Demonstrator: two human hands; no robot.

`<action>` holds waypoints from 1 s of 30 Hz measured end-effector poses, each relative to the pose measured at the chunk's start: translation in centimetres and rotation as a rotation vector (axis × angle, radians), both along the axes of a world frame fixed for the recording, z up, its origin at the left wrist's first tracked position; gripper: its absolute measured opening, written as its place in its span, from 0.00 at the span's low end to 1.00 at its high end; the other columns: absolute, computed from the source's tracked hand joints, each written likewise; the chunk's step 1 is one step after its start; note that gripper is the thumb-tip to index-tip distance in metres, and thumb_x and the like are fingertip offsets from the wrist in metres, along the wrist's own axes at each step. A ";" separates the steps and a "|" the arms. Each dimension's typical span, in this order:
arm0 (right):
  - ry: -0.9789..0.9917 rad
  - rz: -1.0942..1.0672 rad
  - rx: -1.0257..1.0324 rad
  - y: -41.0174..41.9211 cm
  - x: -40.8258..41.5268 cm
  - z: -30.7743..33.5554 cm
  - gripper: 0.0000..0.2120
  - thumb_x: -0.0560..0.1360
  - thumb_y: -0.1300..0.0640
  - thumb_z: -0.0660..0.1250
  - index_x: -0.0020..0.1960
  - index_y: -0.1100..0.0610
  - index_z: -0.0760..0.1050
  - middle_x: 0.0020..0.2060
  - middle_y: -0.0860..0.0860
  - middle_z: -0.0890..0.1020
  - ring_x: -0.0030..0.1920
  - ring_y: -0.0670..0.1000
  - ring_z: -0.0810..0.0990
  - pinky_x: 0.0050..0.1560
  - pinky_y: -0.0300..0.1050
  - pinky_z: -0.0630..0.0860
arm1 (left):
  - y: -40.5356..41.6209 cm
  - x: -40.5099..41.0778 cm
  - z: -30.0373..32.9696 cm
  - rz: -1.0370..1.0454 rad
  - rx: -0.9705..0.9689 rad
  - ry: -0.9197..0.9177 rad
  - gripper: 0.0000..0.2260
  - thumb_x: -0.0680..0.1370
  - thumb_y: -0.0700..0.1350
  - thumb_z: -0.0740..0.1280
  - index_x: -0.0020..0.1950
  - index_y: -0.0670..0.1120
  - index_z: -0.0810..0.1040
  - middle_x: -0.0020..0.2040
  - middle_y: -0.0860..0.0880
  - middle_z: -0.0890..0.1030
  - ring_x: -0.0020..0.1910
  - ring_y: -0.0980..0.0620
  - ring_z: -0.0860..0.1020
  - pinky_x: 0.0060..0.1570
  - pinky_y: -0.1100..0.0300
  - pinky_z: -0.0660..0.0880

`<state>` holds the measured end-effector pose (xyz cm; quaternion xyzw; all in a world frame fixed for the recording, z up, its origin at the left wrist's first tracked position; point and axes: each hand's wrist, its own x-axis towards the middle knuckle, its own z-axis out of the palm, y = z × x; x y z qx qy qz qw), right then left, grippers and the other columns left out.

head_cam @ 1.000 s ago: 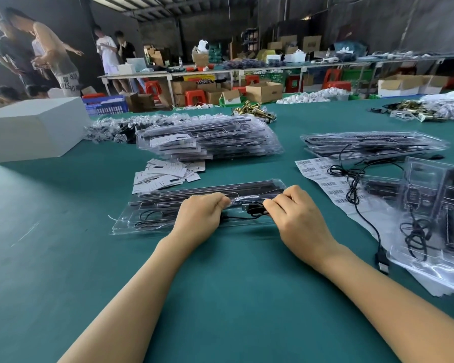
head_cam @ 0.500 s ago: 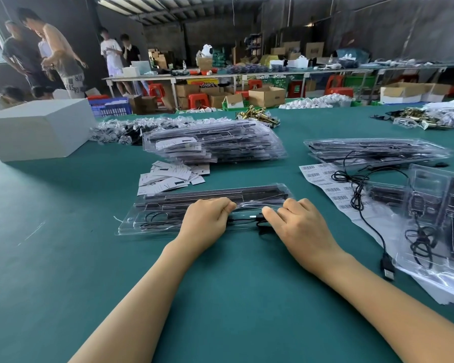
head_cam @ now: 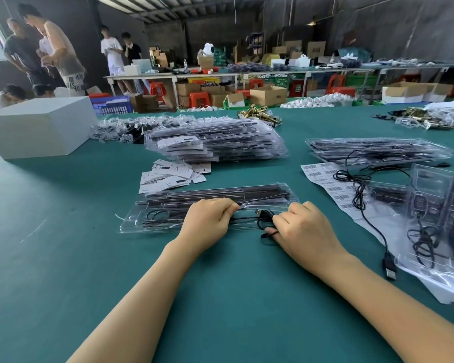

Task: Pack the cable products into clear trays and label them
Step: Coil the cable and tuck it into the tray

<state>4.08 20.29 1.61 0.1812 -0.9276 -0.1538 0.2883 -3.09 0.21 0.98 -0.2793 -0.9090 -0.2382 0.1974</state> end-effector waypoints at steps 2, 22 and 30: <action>-0.044 -0.020 -0.025 0.0 0.4 0.0 0.21 0.73 0.42 0.63 0.31 0.56 0.76 0.26 0.49 0.78 0.35 0.54 0.78 0.35 0.44 0.70 | 0.0 0.0 0.0 0.002 -0.007 0.001 0.12 0.82 0.48 0.60 0.49 0.43 0.80 0.40 0.49 0.82 0.44 0.45 0.77 0.41 0.53 0.70; -0.214 -0.190 -0.470 -0.4 0.6 -0.3 0.09 0.77 0.51 0.66 0.49 0.55 0.81 0.37 0.50 0.71 0.42 0.52 0.67 0.40 0.43 0.68 | -0.1 0.0 0.0 -0.002 -0.037 -0.015 0.13 0.82 0.49 0.58 0.50 0.44 0.80 0.42 0.49 0.82 0.45 0.46 0.77 0.42 0.54 0.68; -0.209 -0.439 -0.557 -2.2 -0.6 -0.5 0.04 0.72 0.62 0.65 0.41 0.55 0.77 0.33 0.49 0.77 0.38 0.52 0.69 0.31 0.45 0.61 | -0.1 0.1 0.1 0.006 -0.041 -0.033 0.13 0.82 0.50 0.58 0.48 0.45 0.79 0.41 0.49 0.81 0.44 0.47 0.77 0.40 0.55 0.66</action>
